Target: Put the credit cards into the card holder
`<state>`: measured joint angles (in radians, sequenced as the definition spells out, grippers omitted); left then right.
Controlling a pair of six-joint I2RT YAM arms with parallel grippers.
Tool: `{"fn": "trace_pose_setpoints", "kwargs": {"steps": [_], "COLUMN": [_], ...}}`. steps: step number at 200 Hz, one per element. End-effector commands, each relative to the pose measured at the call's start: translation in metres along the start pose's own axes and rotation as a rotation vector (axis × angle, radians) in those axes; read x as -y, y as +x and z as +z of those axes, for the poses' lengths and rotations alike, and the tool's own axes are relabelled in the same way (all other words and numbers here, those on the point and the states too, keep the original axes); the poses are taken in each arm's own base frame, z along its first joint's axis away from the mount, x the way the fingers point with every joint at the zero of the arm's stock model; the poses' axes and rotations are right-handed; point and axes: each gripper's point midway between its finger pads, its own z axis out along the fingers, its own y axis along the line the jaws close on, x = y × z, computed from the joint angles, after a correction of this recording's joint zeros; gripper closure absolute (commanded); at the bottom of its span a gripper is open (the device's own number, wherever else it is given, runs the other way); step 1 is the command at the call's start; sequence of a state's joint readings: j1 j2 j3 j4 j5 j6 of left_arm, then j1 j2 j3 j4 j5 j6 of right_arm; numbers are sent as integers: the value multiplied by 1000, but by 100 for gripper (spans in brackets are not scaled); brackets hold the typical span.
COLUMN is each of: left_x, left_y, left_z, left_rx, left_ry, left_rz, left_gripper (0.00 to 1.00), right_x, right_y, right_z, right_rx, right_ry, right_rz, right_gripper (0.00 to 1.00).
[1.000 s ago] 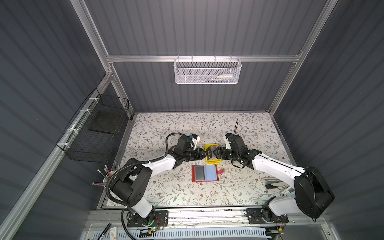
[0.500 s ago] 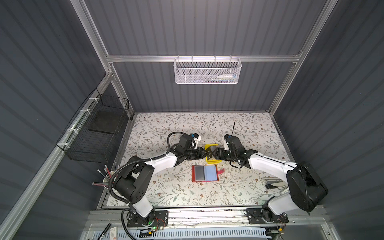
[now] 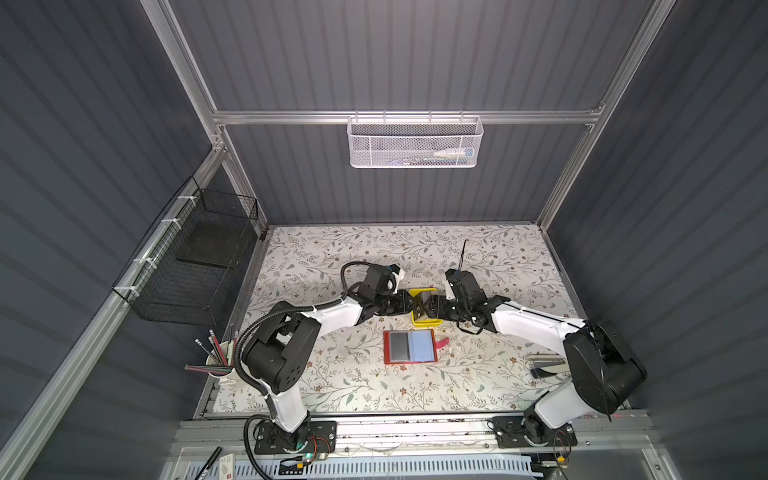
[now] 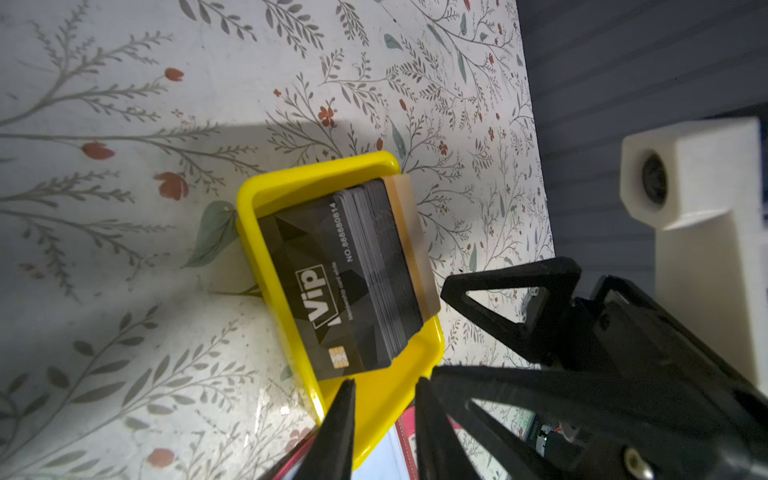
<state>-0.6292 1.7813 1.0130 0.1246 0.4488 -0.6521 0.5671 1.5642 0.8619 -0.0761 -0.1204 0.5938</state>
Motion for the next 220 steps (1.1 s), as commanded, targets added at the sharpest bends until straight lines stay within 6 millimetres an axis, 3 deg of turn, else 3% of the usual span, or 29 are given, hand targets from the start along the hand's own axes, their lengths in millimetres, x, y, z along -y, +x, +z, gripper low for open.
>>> {"fn": "trace_pose_setpoints", "kwargs": {"steps": [1, 80, 220], "left_x": [-4, -8, -19], "left_y": [1, -3, 2], "left_z": [9, 25, 31], "left_rx": [-22, -43, -54], "left_ry": [-30, -49, -116], "left_rz": [-27, -32, -18], "left_gripper": [74, 77, 81], "right_x": [4, 9, 10], "right_y": [-6, -5, -1], "right_z": [0, 10, 23], "right_rx": [-3, -31, -63], "right_ry": [34, 73, 72], "right_rz": [-4, -1, -4], "right_gripper": [23, 22, 19]}}
